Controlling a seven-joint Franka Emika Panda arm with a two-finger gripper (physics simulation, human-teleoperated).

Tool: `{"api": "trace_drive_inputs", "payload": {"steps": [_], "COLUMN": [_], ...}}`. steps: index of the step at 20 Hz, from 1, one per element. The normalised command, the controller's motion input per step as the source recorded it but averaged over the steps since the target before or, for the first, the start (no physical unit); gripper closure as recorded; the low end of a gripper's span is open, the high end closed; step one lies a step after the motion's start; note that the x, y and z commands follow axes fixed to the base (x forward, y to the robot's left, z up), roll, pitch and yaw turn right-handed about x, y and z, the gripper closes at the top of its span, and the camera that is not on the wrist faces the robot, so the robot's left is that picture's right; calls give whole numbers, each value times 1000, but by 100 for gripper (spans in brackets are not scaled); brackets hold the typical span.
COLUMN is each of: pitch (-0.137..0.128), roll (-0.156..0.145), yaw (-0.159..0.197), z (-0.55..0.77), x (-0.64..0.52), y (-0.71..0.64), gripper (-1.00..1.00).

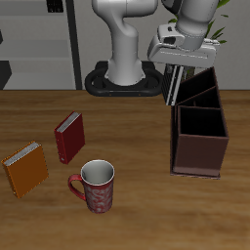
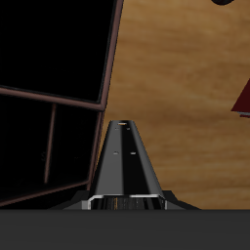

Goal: Place the striped book into the left desk caddy's front compartment

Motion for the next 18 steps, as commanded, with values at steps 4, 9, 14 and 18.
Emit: {"api": "trace_drive_inputs", "payload": {"steps": [4, 9, 14, 18], "pitch": [9, 22, 5, 7], "roll": [43, 30, 17, 3], "yaw": [1, -7, -7, -11], "z": [-59, -67, -31, -11], "x": [-18, 39, 35, 106], "y": [228, 177, 113, 45], "gripper": [100, 100, 100, 100]}}
